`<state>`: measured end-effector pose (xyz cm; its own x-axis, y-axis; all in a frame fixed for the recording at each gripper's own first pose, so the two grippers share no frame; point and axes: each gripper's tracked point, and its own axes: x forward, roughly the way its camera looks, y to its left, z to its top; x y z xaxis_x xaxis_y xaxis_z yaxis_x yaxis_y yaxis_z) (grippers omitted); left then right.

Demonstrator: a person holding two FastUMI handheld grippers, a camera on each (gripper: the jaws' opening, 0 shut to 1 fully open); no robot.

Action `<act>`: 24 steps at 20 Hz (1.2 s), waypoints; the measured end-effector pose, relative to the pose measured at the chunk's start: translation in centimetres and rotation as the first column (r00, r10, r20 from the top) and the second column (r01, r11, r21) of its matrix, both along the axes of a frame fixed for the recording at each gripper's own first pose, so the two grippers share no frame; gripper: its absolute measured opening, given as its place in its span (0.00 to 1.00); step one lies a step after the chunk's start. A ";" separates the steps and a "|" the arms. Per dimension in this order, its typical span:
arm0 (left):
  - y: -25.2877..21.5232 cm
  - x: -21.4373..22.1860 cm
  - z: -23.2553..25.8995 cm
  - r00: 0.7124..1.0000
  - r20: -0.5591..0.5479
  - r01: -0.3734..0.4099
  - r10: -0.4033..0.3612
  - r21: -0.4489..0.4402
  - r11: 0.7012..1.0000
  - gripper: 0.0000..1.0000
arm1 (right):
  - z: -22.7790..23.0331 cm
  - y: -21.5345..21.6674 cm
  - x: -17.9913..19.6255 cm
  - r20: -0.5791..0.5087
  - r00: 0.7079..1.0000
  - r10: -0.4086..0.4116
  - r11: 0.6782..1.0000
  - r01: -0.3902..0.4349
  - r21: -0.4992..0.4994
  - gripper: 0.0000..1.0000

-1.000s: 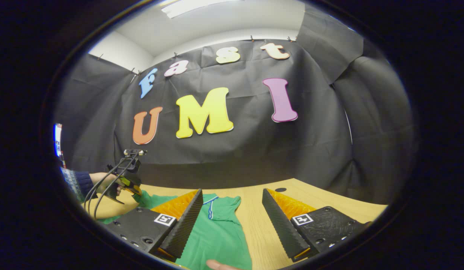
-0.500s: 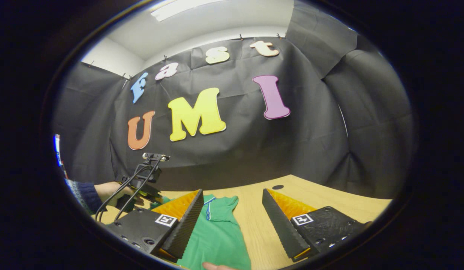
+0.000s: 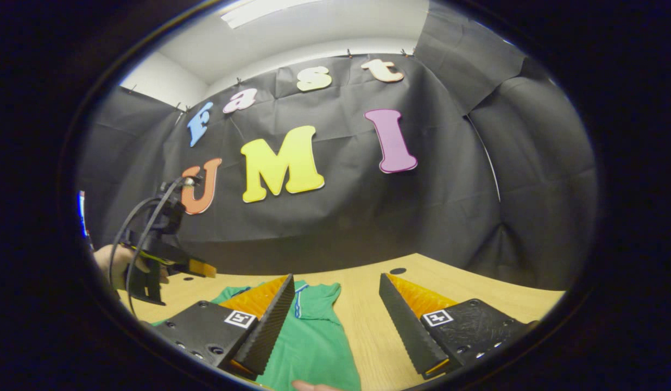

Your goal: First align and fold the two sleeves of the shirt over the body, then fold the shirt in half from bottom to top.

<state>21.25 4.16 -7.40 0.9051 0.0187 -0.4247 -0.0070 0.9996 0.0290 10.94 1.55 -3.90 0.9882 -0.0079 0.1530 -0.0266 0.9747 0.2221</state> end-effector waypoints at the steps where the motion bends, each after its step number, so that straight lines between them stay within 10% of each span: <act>1: 0.5 -1.6 1.0 1.000 0.029 0.000 0.000 -0.004 1.000 1.00 | 0.6 0.3 -0.5 0.001 1.000 0.003 1.000 -0.003 0.001 0.92; 13: 7.3 -20.2 3.6 0.972 0.234 -0.016 0.012 0.017 1.000 1.00 | 5.9 2.7 -10.0 -0.011 1.000 -0.017 0.988 0.015 -0.157 0.95; 24: 6.1 -26.2 -9.9 0.994 0.105 0.019 -0.015 -0.036 0.999 1.00 | -8.6 1.8 -15.8 -0.241 0.970 -0.045 0.955 -0.029 -0.297 0.95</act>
